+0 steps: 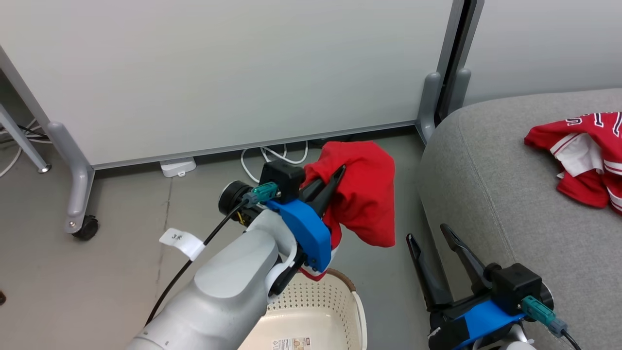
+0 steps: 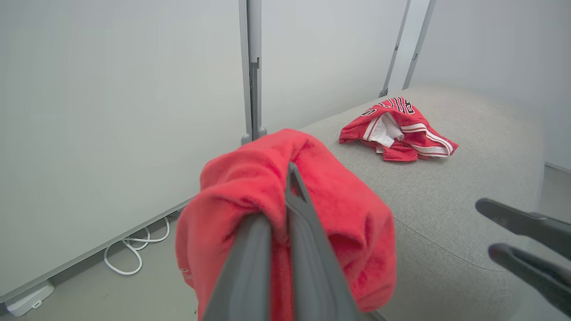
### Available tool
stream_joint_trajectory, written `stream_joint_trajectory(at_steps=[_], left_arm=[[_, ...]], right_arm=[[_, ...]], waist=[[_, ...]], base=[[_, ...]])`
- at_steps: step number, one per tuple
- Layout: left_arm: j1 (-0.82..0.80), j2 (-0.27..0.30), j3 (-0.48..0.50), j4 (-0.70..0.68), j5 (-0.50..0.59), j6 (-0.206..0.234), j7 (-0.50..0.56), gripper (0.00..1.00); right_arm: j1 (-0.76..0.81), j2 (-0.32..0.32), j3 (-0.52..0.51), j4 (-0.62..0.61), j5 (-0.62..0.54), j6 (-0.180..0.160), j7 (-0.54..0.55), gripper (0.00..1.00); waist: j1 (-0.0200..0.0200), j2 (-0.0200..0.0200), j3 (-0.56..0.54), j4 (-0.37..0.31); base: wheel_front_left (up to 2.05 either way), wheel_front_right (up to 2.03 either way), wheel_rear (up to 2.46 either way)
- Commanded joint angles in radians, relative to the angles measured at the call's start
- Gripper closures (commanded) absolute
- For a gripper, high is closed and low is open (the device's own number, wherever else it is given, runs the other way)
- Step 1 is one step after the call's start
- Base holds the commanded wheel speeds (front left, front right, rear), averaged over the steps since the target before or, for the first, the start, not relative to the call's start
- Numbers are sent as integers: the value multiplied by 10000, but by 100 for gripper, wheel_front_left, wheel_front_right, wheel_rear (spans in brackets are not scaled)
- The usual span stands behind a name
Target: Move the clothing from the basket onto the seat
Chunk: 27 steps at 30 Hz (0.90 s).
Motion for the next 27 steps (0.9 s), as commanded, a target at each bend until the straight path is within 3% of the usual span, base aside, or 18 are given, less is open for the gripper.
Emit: stream_joint_trajectory(at_steps=[1,17,27], left_arm=[[-206,-11,-104,-62,-85,-19,84,100],[-605,-64,-609,-207,-550,-7,220,100],[-708,-63,-893,-412,-815,146,219,100]], right_arm=[[145,-9,25,-50,21,5,25,0],[-52,-9,336,26,-69,5,360,0],[-1415,-9,767,1421,-244,5,593,0]], waist=[[1,-1,-78,31],[1,-1,-173,17],[1,-1,2,-11]], base=[[0,0,0],[0,0,0],[0,0,0]])
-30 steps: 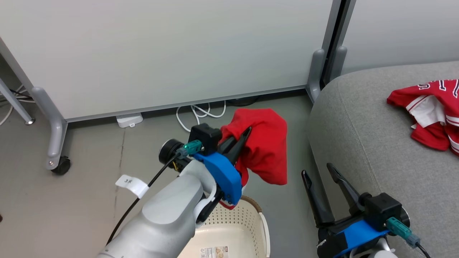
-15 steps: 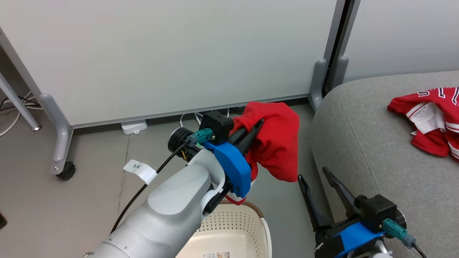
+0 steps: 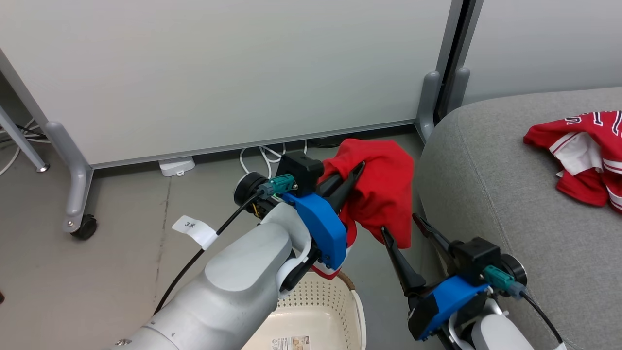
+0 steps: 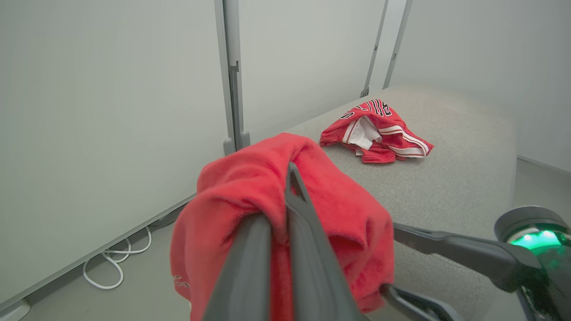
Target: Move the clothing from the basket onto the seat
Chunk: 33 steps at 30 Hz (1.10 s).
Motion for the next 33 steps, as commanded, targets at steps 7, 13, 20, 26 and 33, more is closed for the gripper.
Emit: stream_joint_trajectory(at_steps=[7,13,20,26,33], left_arm=[[-227,-2,-257,-201,-228,153,-5,100],[-332,-3,-453,-272,-377,165,-22,100],[-398,-3,-667,-340,-541,214,-41,100],[-445,-3,-846,-353,-657,249,-84,100],[-482,-3,-957,-288,-799,252,-142,100]], right_arm=[[-1014,-9,215,1321,100,5,-148,0],[-1765,-9,470,2323,377,5,-299,0],[-2654,-9,736,3405,561,5,-498,0],[-3114,-9,907,4188,694,5,-671,0],[-3348,-9,1157,4747,991,5,-844,100]], waist=[[0,-1,130,112],[0,-1,240,176],[0,-1,304,188],[0,-1,322,213],[0,-1,264,160]], base=[[0,0,0],[0,0,0],[0,0,0],[0,0,0],[0,0,0]])
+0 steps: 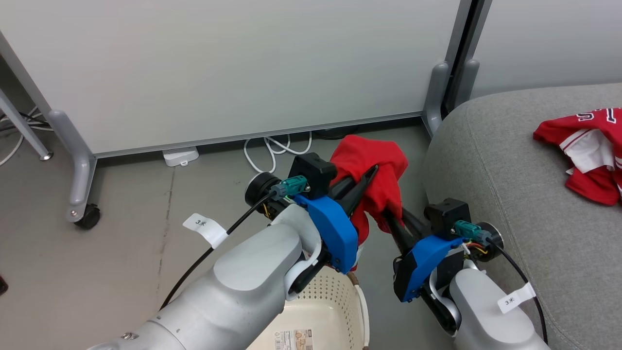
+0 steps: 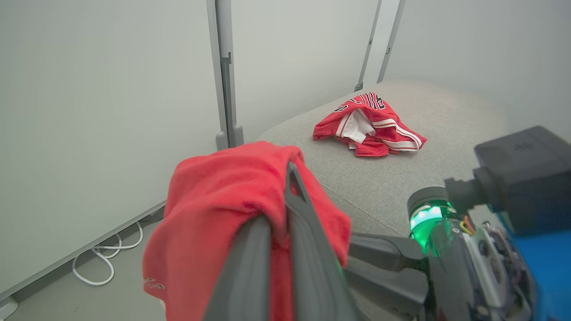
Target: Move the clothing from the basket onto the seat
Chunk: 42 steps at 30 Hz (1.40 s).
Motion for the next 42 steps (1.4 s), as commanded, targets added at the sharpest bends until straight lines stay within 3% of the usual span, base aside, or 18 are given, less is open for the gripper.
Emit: stream_joint_trajectory(at_steps=[1,17,18,19,20,21,22,30,35,42], left_arm=[[-178,-2,-13,31,-69,12,-63,100],[-249,-2,-205,216,-259,31,-196,100],[-223,-2,-208,229,-308,26,-199,88],[-204,-2,-214,237,-342,18,-206,62],[-186,-2,-213,245,-353,12,-216,47],[-155,-2,-216,247,-391,7,-213,20],[-124,-2,-225,255,-418,3,-226,1],[250,9,-247,332,-319,21,-356,0],[624,297,-5,45,-15,20,-436,0],[1966,1105,1918,-1884,1384,363,-441,0]], right_arm=[[-168,-9,42,87,99,5,-71,100],[-362,-9,267,627,505,5,-457,100],[-368,-9,273,650,521,5,-468,100],[-374,-9,281,672,529,5,-491,100],[-379,-9,284,688,550,5,-510,100],[-390,-9,268,710,574,5,-515,100],[-401,-9,236,729,605,5,-543,100],[-507,-9,-192,880,692,5,-730,100],[-499,-9,-505,915,535,5,-826,100],[-260,-7,-792,601,330,5,-864,100]], waist=[[0,0,-14,-14],[0,0,-43,-46],[0,0,-45,-51],[0,0,-44,-59],[0,0,-41,-68],[0,0,-40,-75],[0,0,-40,-81],[0,0,-84,-118],[0,0,-84,-130],[0,0,-37,-154]], base=[[0,0,0],[0,0,0],[0,0,0],[0,0,0],[0,0,0],[0,0,0],[0,0,0],[0,0,0],[0,0,0],[0,0,0]])
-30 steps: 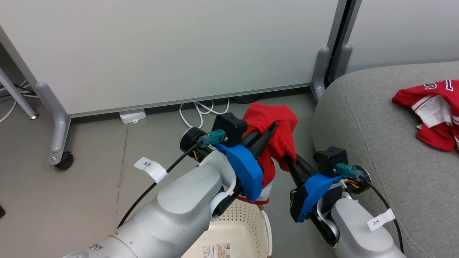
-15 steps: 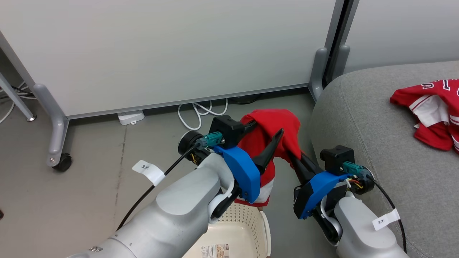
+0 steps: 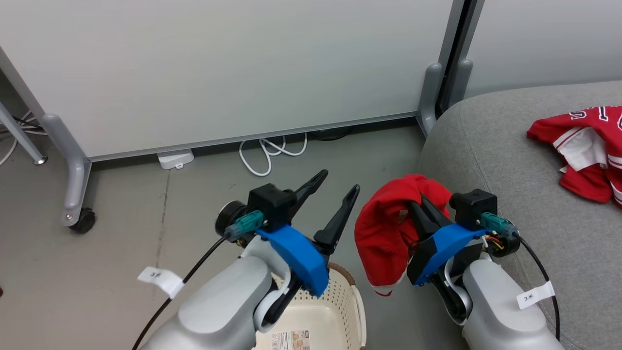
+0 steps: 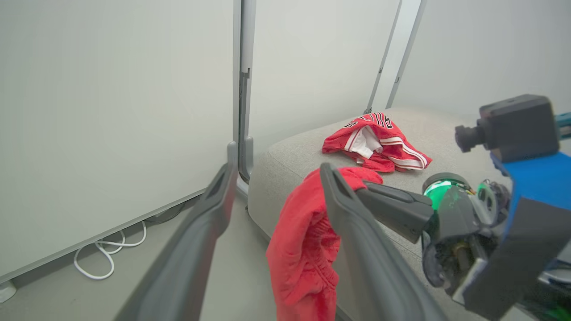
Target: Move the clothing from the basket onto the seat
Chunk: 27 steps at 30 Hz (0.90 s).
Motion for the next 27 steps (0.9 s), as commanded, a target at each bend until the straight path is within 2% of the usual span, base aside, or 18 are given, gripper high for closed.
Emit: stream_joint_trajectory(at_steps=[1,4,5,6,13,21,27], left_arm=[[442,243,511,-494,445,80,-45,0],[1458,617,1465,-1414,1283,149,-45,0],[1458,617,1465,-1414,1283,149,-45,0],[2091,799,2123,-1943,1801,187,-47,0],[3823,1012,3796,-2701,3011,191,-46,0],[5002,767,5340,-2656,3878,-74,-49,0],[5235,512,5952,-2629,4382,-319,-47,0]], right_arm=[[147,-5,-29,-187,-73,5,-56,100],[299,-5,-22,-482,39,5,-69,100],[299,-5,-22,-482,39,5,-69,100],[407,-5,-39,-669,62,5,-73,100],[789,-7,-124,-1306,-70,5,-15,100],[1626,-7,-606,-2485,-346,5,365,100],[2197,-5,-967,-3330,-579,5,757,100]], waist=[[0,0,7,-26],[0,0,9,-86],[0,0,9,-86],[0,0,0,-116],[0,0,-52,-218],[0,0,-75,-326],[0,0,-27,-448]], base=[[0,0,0],[0,0,0],[0,0,0],[0,0,0],[0,0,0],[0,0,0],[0,0,0]])
